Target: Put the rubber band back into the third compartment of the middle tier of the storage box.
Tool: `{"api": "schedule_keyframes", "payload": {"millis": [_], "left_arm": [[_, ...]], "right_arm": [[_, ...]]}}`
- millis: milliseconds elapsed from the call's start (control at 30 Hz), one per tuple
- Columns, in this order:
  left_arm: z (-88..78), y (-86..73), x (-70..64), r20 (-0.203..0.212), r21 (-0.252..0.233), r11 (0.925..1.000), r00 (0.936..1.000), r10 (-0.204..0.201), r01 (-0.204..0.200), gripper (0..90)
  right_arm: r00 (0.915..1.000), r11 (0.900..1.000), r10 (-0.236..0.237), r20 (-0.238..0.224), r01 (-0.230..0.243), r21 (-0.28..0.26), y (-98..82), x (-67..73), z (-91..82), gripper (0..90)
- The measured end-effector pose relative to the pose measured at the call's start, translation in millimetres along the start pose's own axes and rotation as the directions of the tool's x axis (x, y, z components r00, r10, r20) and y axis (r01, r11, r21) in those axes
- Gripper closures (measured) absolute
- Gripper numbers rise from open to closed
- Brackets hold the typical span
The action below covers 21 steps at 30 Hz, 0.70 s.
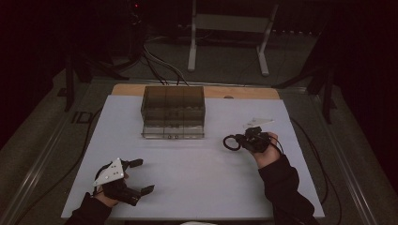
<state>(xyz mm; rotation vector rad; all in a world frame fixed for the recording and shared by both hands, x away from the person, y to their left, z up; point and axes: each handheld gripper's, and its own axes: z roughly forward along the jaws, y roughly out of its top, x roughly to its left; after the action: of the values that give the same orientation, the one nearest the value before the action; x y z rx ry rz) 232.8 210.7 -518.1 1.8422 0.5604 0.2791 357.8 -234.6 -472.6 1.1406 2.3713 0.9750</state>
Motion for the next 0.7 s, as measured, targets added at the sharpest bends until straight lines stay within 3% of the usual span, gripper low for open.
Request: {"api": "schedule_keyframes", "payload": {"millis": [700], "left_arm": [[0.3,0.1,-0.1,0.001,-0.004,1.0,1.0,-0.003,0.003,0.3]], "right_arm": [[0.9971,0.998,-0.055,-0.052,0.054,-0.012,45.2,17.8,18.3,86.1]]}}
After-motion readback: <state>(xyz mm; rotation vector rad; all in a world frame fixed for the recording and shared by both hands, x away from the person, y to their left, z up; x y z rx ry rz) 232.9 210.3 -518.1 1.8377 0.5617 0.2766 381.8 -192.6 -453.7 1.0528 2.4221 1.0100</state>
